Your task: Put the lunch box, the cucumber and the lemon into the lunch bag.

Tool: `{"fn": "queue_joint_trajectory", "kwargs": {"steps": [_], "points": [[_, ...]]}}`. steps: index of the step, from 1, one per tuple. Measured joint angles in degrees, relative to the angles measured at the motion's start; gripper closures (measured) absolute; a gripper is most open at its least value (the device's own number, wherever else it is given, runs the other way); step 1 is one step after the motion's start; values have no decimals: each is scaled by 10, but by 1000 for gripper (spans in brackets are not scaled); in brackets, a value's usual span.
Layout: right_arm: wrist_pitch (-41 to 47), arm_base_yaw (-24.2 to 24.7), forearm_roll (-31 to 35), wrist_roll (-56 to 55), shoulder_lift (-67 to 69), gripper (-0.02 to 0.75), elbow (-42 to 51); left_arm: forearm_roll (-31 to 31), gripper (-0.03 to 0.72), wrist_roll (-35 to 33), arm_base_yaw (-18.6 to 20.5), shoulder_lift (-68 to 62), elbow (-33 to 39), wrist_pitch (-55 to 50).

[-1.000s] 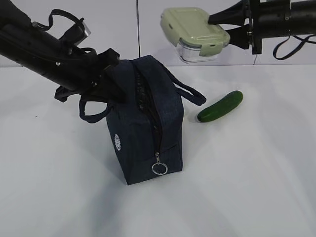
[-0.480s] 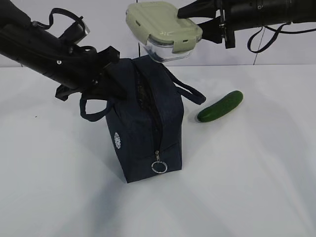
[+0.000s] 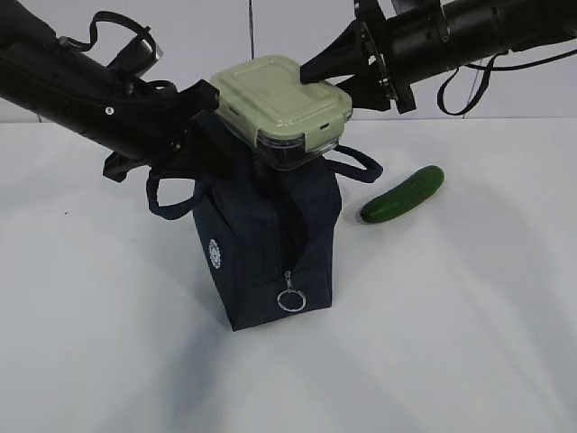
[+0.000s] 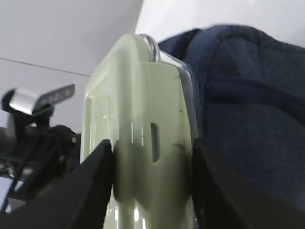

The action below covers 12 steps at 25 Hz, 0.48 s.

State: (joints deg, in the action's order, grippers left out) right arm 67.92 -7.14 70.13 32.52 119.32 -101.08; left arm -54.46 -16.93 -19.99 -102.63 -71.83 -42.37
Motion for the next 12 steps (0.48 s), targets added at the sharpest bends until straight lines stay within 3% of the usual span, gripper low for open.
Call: {"fn": "queue_joint_trajectory", "kwargs": {"steps": [12], "points": [[6, -13, -101, -18, 15, 366, -3, -4, 691, -2, 0, 0, 0, 0]]}}
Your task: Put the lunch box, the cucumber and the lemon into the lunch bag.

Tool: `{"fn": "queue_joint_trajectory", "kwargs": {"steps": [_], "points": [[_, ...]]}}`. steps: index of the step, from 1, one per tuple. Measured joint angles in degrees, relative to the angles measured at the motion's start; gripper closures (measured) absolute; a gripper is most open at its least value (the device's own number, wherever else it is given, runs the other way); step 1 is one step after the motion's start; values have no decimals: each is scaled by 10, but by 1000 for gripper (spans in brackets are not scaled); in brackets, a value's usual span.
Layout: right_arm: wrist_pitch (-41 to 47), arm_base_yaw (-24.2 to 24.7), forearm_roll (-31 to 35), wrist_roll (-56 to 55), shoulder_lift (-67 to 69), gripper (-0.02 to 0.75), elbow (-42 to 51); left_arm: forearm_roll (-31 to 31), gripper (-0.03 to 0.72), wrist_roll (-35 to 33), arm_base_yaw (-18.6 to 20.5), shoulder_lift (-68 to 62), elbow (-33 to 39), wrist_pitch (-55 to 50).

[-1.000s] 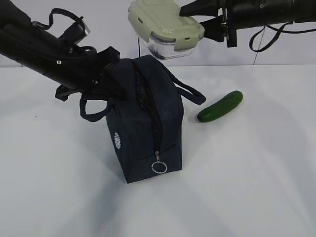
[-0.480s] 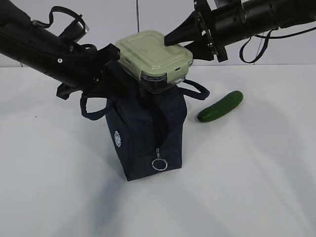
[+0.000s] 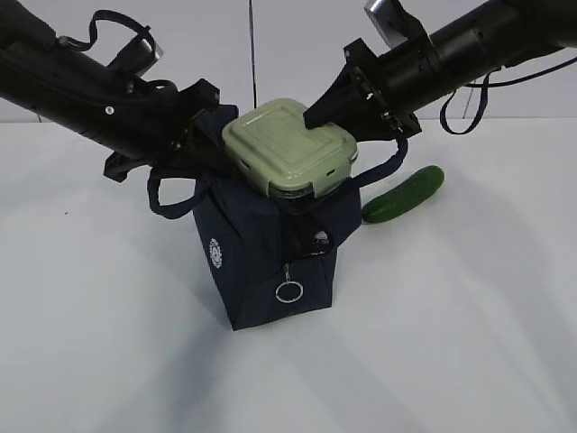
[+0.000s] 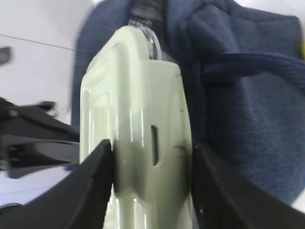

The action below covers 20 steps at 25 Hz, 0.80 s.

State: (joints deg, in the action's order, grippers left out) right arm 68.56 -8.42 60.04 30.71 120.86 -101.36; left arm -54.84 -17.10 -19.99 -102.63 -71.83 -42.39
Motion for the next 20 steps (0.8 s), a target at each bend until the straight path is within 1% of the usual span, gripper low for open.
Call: {"fn": "queue_joint_trajectory", "kwargs": {"steps": [5, 11, 16, 20], "points": [[1, 0, -38, 0, 3, 366, 0, -12, 691, -8, 0, 0, 0, -3], [1, -8, -54, 0, 9, 366, 0, -42, 691, -21, 0, 0, 0, -10], [-1, -33, -60, 0, 9, 366, 0, -47, 691, -23, 0, 0, 0, -14], [-31, -59, -85, 0, 9, 366, 0, -47, 691, -22, 0, 0, 0, -16]]}}
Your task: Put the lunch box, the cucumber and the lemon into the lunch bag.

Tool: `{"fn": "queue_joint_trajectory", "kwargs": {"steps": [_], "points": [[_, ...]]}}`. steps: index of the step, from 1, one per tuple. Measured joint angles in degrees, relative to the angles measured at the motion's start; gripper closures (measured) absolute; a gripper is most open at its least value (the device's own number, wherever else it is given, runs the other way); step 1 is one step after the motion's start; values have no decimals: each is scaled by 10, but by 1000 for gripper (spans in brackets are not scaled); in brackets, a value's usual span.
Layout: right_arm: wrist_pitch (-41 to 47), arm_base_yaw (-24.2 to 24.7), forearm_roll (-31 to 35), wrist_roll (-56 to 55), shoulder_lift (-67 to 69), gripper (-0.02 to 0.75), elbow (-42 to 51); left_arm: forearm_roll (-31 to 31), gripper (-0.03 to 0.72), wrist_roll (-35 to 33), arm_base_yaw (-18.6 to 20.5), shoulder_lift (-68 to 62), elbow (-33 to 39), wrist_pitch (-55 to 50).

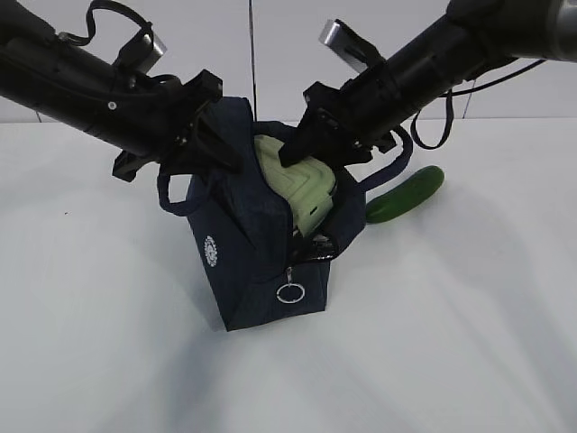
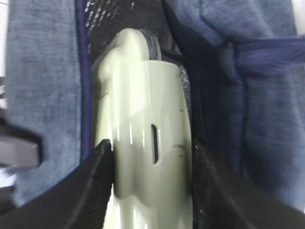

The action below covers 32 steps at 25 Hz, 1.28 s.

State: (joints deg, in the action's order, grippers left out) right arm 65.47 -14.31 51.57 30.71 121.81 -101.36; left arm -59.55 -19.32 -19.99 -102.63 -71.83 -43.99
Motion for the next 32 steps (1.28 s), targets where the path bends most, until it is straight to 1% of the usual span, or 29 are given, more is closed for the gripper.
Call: {"fn": "queue_joint_trajectory", "kwargs": {"steps": [5, 9, 15, 22, 27, 30, 32], "points": [[-46, -33, -45, 1, 1, 366, 0, 0, 691, 0, 0, 0, 0, -2], [-60, -47, -46, 8, 20, 366, 0, -1, 691, 0, 0, 0, 0, -2], [-61, -52, -41, 23, 59, 366, 0, -6, 691, 0, 0, 0, 0, -2], [-57, -53, -1, 58, 60, 360, 0, -9, 691, 0, 0, 0, 0, -6], [-32, -53, 56, 81, 60, 290, -1, -5, 691, 0, 0, -1, 0, -12], [-4, -53, 59, 87, 60, 277, -8, -5, 691, 0, 0, -1, 0, -15], [17, -53, 48, 89, 60, 273, -25, -4, 691, 0, 0, -1, 0, -19]]}}
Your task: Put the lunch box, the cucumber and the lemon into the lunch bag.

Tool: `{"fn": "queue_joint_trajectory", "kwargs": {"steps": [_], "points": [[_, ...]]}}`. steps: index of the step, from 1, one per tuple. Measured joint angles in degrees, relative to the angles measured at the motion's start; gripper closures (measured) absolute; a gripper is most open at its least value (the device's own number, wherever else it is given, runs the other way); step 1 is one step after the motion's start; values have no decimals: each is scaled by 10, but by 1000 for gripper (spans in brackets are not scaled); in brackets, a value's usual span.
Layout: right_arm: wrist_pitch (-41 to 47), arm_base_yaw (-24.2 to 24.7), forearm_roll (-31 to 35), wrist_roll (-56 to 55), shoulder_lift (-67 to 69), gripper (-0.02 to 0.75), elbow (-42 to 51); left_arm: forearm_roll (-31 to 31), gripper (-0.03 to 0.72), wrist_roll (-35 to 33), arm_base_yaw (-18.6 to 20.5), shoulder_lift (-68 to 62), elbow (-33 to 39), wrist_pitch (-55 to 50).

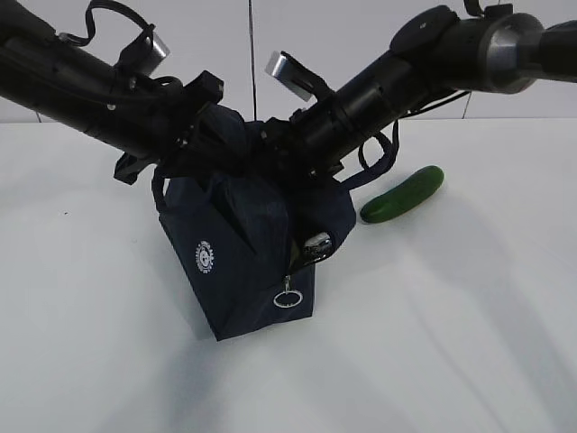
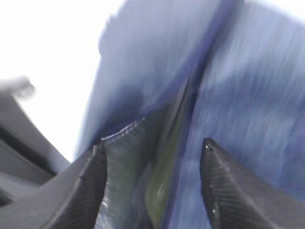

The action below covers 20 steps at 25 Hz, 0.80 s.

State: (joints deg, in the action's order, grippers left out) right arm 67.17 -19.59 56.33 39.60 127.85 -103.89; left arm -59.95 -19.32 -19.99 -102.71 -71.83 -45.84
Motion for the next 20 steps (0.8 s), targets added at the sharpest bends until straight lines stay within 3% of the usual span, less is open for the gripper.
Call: {"fn": "queue_joint_trajectory", "kwargs": {"steps": [10, 20], "points": [[25, 0, -57, -75, 0, 269, -184, 6, 691, 0, 0, 0, 0, -1], [35, 18, -247, -148, 0, 269, -254, 17, 691, 0, 0, 0, 0, -3]]}}
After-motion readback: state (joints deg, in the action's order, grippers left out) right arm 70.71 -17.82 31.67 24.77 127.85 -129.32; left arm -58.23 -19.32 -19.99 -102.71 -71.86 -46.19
